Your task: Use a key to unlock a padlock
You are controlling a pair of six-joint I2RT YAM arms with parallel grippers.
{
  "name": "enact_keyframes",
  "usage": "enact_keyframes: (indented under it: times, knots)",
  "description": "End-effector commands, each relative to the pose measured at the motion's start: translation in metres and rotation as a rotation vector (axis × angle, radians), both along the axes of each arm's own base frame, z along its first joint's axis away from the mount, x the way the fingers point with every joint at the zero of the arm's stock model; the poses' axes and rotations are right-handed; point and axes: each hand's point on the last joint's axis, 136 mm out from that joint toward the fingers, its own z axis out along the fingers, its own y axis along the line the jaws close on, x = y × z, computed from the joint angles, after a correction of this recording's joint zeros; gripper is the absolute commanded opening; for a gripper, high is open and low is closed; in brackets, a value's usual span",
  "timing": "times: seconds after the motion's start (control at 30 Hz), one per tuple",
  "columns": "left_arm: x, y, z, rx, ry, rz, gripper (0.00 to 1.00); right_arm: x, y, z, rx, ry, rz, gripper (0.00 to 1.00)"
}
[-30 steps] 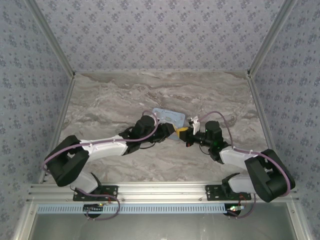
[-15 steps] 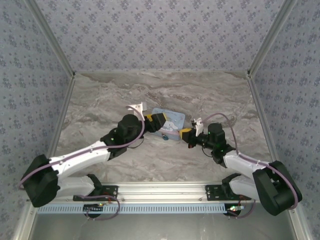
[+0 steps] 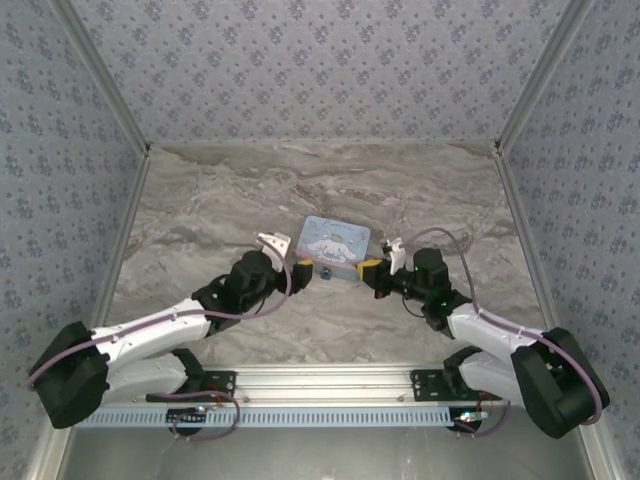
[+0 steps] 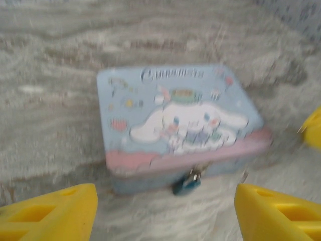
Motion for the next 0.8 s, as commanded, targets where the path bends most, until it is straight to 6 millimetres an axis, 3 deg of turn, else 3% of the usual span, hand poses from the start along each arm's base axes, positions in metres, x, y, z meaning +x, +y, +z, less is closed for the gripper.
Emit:
enact_keyframes:
  times: [0.0, 0.17, 0.37, 0.6, 0.77]
  knots:
    - [-0.009, -0.007, -0.023, -0.016, 0.080, -0.028, 0.70, 0.008, 0.002, 0.018, 0.033, -0.020, -0.038, 0.00]
    - [-0.010, -0.017, -0.051, -0.006, 0.145, -0.036, 0.66, 0.014, 0.014, 0.024, 0.049, 0.037, -0.009, 0.00]
    - [-0.009, -0.030, -0.064, -0.022, 0.178, -0.062, 0.66, 0.034, 0.028, 0.034, 0.097, 0.083, 0.010, 0.00]
    - [-0.004, -0.047, -0.070, -0.003, 0.199, -0.109, 0.66, 0.064, 0.033, 0.006, 0.083, 0.202, -0.023, 0.00]
    - [0.002, -0.055, -0.074, -0.011, 0.203, -0.120, 0.66, 0.069, 0.027, -0.020, 0.034, 0.285, -0.069, 0.00]
